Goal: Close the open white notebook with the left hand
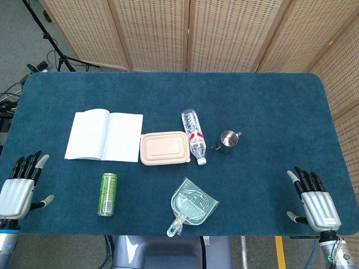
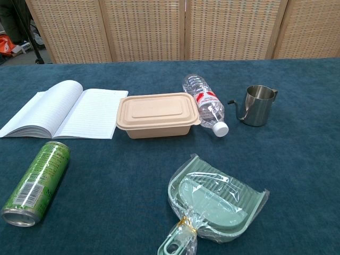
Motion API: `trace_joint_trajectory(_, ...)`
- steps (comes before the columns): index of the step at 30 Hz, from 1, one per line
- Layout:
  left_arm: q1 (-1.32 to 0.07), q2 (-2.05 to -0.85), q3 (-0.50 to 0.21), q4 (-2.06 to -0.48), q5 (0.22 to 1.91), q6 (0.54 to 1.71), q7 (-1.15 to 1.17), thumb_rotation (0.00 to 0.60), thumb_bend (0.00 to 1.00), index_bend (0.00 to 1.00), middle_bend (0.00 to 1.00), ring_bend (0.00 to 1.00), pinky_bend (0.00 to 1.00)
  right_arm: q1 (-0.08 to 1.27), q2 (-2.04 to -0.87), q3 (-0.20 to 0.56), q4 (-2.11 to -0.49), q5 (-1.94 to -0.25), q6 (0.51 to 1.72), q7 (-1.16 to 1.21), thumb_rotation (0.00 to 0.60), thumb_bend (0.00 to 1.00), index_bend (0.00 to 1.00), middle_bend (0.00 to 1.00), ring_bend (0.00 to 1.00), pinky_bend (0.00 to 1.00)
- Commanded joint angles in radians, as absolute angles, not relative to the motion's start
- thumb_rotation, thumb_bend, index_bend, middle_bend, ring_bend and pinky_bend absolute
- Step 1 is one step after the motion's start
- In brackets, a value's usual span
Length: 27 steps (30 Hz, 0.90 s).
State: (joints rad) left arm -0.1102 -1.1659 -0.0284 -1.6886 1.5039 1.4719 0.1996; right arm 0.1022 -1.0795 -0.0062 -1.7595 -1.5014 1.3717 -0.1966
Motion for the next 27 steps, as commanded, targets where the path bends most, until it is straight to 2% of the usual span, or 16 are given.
trace_joint_trajectory(1,-0.109,-1.165,-0.029,-1.689,1.504,1.475,0.197,0.600,0.00,0.00,0.00,0.00,0.00,0.101,-1.079,-0.007,-1.760,-1.504,1.373,-0.198,0.600,0.00,0.00,0.00,0.00,0.00)
trace_joint_trajectory(15,-0.124,-1.177,-0.042,-1.667,1.487,1.454,0.193,0.600,0.00,0.00,0.00,0.00,0.00,0.103,-1.081,-0.003,-1.760,-1.495,1.370,-0.199,0.600,0.00,0.00,0.00,0.00,0.00)
trace_joint_trajectory(27,-0.178,-1.218,-0.088,-1.583,1.383,1.355,0.225,0.600,0.00,0.00,0.00,0.00,0.00,0.105,-1.084,-0.006,-1.759,-1.499,1.365,-0.200,0.600,0.00,0.00,0.00,0.00,0.00)
